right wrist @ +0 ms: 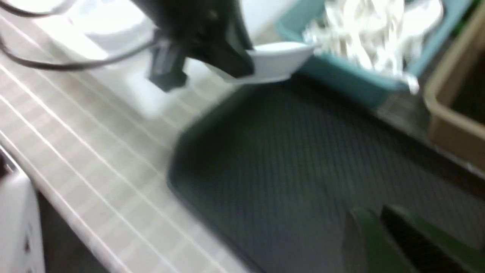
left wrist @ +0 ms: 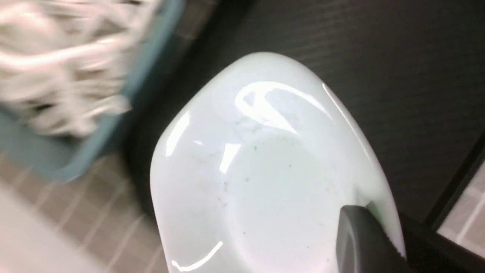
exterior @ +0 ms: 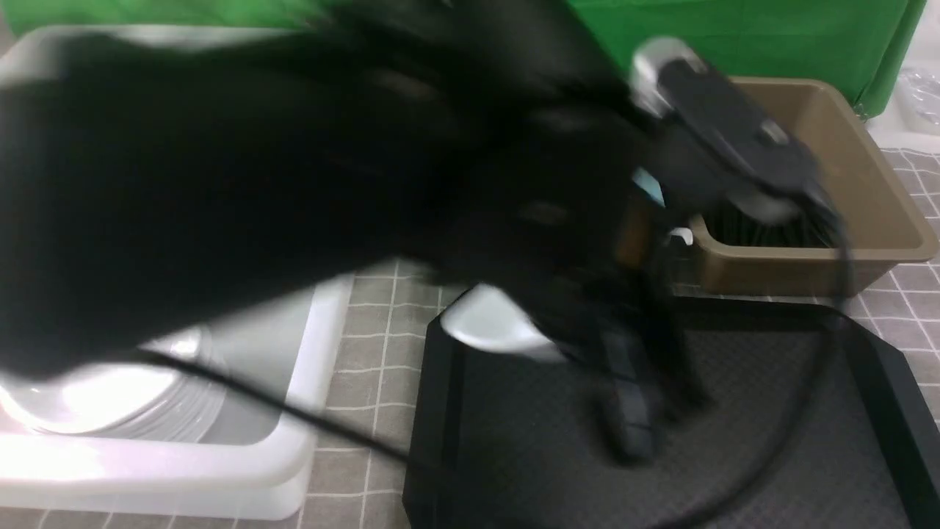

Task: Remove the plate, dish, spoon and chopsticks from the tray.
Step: Use the left arm to put the small plate into the large storage box on the left

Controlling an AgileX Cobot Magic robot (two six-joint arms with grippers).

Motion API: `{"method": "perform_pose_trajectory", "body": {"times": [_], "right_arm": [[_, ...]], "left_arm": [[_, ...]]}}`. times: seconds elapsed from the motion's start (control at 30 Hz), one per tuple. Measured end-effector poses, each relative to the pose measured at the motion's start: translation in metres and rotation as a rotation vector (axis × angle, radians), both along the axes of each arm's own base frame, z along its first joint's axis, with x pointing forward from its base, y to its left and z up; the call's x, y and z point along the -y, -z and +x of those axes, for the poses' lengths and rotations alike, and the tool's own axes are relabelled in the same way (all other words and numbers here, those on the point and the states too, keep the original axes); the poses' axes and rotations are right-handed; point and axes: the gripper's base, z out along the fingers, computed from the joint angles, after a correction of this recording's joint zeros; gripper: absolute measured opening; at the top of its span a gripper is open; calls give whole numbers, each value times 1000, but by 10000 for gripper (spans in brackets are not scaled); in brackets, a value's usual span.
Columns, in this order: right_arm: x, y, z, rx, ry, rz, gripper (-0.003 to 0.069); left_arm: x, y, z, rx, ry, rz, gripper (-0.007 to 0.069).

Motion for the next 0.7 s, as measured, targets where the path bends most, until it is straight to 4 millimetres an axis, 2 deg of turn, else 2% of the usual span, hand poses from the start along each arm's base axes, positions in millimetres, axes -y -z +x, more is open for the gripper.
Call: {"method": "perform_pose_trajectory", "body": {"times": [0.03,0.07,0.13,0.2,0.33,0.4,0.47,0.53,0.6,0.63,0.7], "right_arm": [[-2,-1,1,7,-3,11,91],[-5,-2,2,10,-7,19,91],[-9,-2,5,2,-9,12,91],[-14,-2,7,-12,-11,-2,91],[-18,-1,10,-25,-12,-16,91],[-19,-1,10,-24,-14,-14,91],[-19,-1,10,-20,-15,-9,91],[-20,-2,10,-16,-16,-5,91],[-20,-2,10,-16,-17,-4,91],[-20,-2,10,-16,-17,-4,91],[-20,-2,10,-15,-17,-4,91]], "left_arm": [[-9,-3,-1,9,-16,13,27],[-32,-4,-3,16,-65,54,27],[-62,1,-6,15,-131,106,27],[-98,13,-7,5,-214,157,27],[-152,35,-9,11,-334,195,27],[-169,45,-6,28,-351,198,27],[-176,53,-6,29,-348,215,27],[-192,74,-1,8,-364,262,27],[-197,79,0,-4,-375,276,27],[-205,90,3,-11,-393,298,27],[-212,93,6,-1,-414,295,31]]}}
